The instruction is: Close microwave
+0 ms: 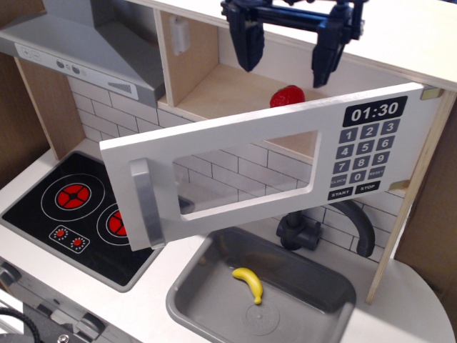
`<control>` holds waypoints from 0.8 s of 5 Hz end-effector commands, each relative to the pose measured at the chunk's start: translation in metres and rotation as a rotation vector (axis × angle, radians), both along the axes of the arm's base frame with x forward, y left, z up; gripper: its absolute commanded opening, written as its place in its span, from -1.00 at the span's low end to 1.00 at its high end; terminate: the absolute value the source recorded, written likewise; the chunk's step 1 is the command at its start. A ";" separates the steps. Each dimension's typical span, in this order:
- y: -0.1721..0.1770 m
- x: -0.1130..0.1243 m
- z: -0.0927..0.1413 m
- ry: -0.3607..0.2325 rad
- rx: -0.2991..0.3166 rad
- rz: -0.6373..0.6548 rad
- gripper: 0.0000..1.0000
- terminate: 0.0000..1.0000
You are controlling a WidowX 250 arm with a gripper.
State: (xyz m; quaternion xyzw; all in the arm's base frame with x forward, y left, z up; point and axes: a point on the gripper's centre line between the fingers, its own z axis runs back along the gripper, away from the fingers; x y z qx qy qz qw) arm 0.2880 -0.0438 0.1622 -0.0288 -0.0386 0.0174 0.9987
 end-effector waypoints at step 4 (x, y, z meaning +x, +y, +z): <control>0.015 0.015 -0.016 -0.032 0.144 0.002 1.00 -1.00</control>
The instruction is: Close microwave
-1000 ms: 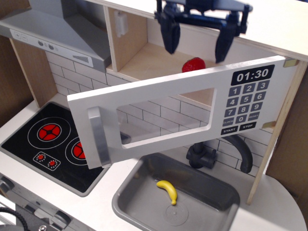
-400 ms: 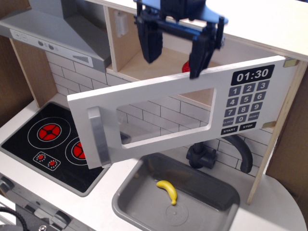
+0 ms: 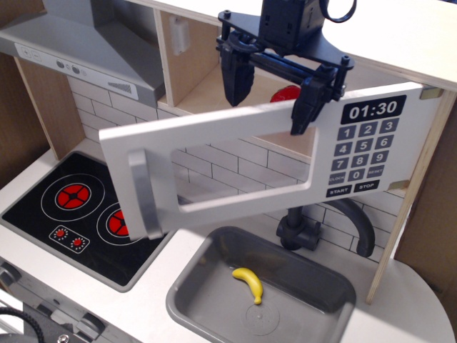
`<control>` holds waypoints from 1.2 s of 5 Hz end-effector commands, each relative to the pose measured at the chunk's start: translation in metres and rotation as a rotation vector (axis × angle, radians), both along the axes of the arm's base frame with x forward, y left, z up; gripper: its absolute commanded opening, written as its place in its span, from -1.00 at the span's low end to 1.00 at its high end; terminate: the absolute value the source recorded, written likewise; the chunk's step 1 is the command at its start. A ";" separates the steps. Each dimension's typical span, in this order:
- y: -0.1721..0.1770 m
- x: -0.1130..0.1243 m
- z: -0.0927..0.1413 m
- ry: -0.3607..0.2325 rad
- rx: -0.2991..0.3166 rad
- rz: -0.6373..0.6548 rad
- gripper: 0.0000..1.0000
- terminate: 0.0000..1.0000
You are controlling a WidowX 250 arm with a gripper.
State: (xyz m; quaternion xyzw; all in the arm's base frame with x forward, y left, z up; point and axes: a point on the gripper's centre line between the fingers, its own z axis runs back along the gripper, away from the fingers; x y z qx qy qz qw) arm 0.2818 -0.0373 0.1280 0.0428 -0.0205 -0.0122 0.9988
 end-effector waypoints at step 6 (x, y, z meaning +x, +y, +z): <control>-0.037 -0.035 -0.034 -0.100 -0.077 0.052 1.00 -1.00</control>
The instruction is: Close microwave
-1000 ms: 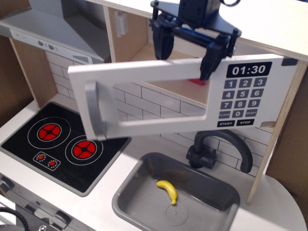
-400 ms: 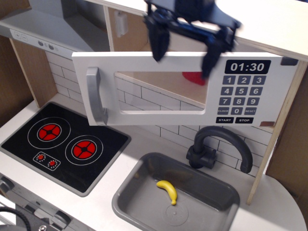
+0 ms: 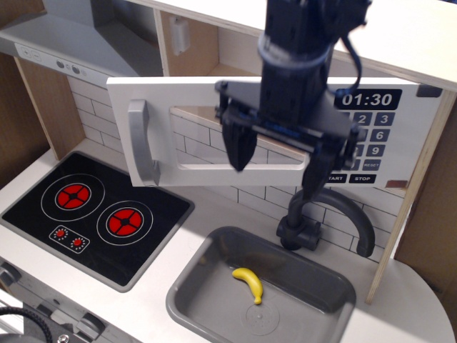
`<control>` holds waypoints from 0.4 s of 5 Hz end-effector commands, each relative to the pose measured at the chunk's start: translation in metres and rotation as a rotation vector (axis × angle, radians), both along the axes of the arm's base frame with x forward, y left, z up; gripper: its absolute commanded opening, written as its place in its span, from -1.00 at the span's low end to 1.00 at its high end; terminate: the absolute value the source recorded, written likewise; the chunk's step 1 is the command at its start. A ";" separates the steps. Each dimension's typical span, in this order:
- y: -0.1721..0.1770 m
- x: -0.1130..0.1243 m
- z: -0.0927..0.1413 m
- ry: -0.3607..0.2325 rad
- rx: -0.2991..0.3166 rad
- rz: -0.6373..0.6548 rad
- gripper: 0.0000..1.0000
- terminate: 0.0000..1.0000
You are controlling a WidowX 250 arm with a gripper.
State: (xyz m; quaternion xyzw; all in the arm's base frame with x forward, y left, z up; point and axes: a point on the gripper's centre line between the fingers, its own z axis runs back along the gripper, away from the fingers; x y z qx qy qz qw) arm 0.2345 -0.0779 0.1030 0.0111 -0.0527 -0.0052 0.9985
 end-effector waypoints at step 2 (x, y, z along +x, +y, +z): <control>0.035 0.047 -0.054 -0.095 -0.035 0.175 1.00 -1.00</control>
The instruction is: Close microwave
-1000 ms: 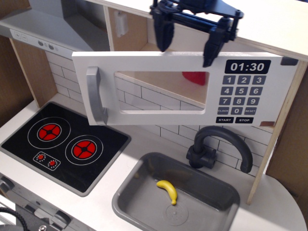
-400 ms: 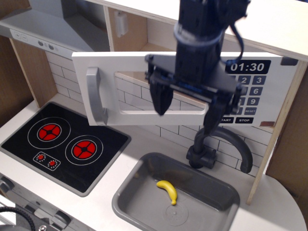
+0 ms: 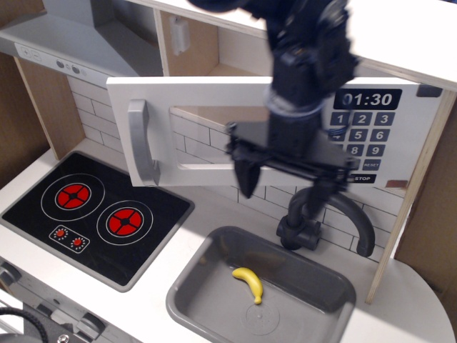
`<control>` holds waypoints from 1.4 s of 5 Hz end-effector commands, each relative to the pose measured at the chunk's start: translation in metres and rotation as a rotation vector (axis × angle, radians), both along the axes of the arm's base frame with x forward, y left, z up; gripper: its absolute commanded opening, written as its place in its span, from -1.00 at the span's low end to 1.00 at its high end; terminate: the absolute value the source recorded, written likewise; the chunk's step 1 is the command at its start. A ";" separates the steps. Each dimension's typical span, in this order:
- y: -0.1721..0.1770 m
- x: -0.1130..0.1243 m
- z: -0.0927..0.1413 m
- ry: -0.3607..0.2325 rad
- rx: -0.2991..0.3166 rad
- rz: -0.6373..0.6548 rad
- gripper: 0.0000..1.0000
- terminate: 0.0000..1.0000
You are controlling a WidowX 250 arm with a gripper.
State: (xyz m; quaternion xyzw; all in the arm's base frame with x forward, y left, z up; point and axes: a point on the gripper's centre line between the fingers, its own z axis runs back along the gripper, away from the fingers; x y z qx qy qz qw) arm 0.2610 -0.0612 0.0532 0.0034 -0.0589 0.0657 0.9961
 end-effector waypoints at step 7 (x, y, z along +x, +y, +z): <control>0.078 0.099 0.024 -0.427 -0.035 -0.059 1.00 -1.00</control>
